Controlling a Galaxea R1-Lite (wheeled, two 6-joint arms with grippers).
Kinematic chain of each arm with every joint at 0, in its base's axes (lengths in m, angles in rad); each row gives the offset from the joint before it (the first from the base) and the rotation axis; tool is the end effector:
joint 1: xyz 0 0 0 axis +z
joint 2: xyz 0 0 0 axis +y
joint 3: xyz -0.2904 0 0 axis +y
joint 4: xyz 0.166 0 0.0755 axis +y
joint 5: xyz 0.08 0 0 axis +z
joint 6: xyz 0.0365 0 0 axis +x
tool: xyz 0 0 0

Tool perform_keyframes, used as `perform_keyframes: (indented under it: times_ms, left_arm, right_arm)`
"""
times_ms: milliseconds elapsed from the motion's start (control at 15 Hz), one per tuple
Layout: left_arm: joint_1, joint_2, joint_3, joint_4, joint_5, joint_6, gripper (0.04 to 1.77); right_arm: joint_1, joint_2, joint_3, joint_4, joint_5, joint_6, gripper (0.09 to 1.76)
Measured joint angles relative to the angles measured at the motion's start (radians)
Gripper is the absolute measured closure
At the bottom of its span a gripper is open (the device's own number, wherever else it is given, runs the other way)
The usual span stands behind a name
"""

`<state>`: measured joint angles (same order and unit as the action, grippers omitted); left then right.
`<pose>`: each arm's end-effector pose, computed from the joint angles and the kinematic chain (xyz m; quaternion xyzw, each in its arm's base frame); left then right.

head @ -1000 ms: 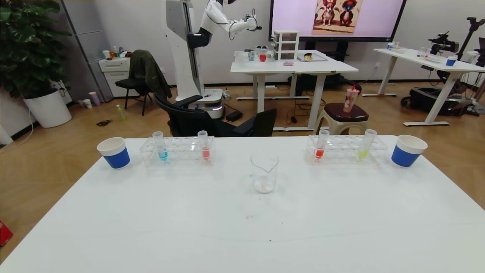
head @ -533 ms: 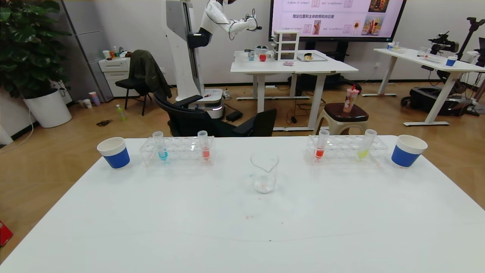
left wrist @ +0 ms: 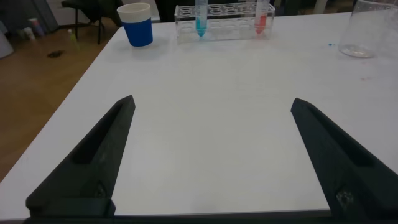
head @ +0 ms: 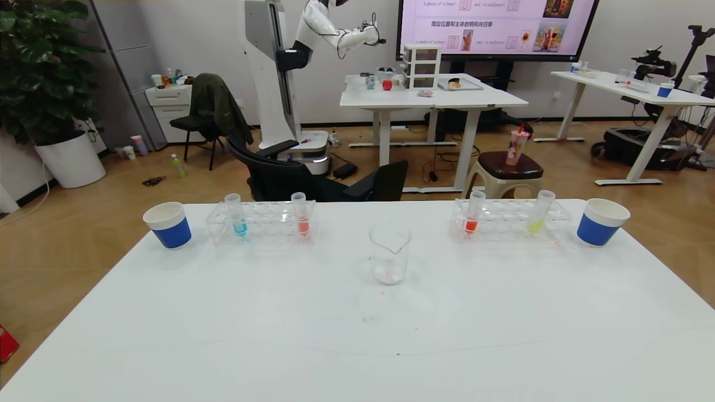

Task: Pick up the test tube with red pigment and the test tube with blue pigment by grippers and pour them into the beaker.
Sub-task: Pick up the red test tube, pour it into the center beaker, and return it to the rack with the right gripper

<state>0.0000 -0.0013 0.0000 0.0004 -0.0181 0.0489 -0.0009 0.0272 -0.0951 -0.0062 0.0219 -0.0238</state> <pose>-0.0080 -0.0007 0.0754 0.0245 -0.0007 -0.0090 0.9997 -0.0136 0.0008 0.1031 -0.0123 -0.0372 0.0101 0.9992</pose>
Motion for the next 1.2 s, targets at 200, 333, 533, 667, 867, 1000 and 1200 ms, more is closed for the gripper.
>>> perform_keyframes:
  times_ms: [200,333,533,667,867,1000,1200]
  left_arm:
    - [0.000,0.000,0.000,0.000,0.000,0.000,0.06]
    - [0.000,0.000,0.000,0.000,0.000,0.000,0.06]
    - [0.000,0.000,0.000,0.000,0.000,0.000,0.06]
    - [0.000,0.000,0.000,0.000,0.000,0.000,0.06]
    - [0.000,0.000,0.000,0.000,0.000,0.000,0.06]
    - [0.000,0.000,0.000,0.000,0.000,0.000,0.06]
    - [0.000,0.000,0.000,0.000,0.000,0.000,0.06]
  right_arm:
    - [0.018,0.151,-0.130,-0.057,0.003,0.001,0.11]
    - [0.030,0.283,-0.183,-0.145,0.003,0.001,0.11]
    - [0.038,0.524,-0.233,-0.328,0.006,0.002,0.11]
    - [0.039,0.698,-0.259,-0.464,0.007,0.003,0.11]
    - [0.038,0.977,-0.307,-0.660,0.009,0.002,0.11]
    - [0.038,1.147,-0.353,-0.755,0.009,0.002,0.11]
    - [0.044,1.393,-0.430,-0.901,0.009,0.004,0.11]
